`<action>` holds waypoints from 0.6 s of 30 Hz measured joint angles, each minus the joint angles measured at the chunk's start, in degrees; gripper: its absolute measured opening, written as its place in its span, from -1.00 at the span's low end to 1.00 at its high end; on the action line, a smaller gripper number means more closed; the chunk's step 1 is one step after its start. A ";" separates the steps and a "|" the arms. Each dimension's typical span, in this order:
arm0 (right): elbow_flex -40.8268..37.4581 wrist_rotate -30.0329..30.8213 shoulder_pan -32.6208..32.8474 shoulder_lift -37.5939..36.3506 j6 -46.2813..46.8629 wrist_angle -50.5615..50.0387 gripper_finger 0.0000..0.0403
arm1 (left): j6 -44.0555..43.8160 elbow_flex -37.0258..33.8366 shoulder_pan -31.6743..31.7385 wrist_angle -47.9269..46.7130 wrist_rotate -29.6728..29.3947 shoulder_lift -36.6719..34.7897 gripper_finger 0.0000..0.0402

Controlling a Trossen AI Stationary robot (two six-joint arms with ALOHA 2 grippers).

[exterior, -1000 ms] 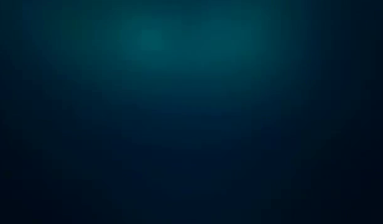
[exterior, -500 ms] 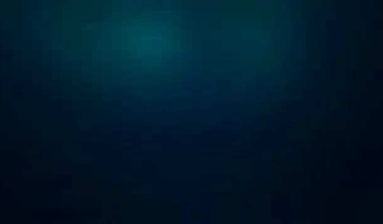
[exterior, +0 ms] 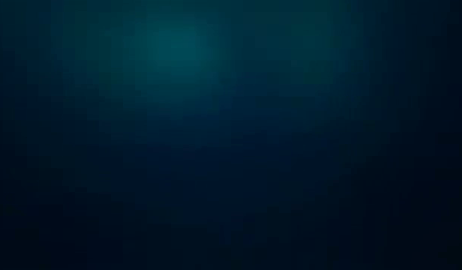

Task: Pick and place Granola Bars by type
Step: Put the red granola bar into the green container

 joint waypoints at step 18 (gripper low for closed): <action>0.00 0.02 -0.01 0.02 -0.02 -0.48 -0.03 | 0.02 0.00 0.07 2.42 -7.73 1.94 -0.04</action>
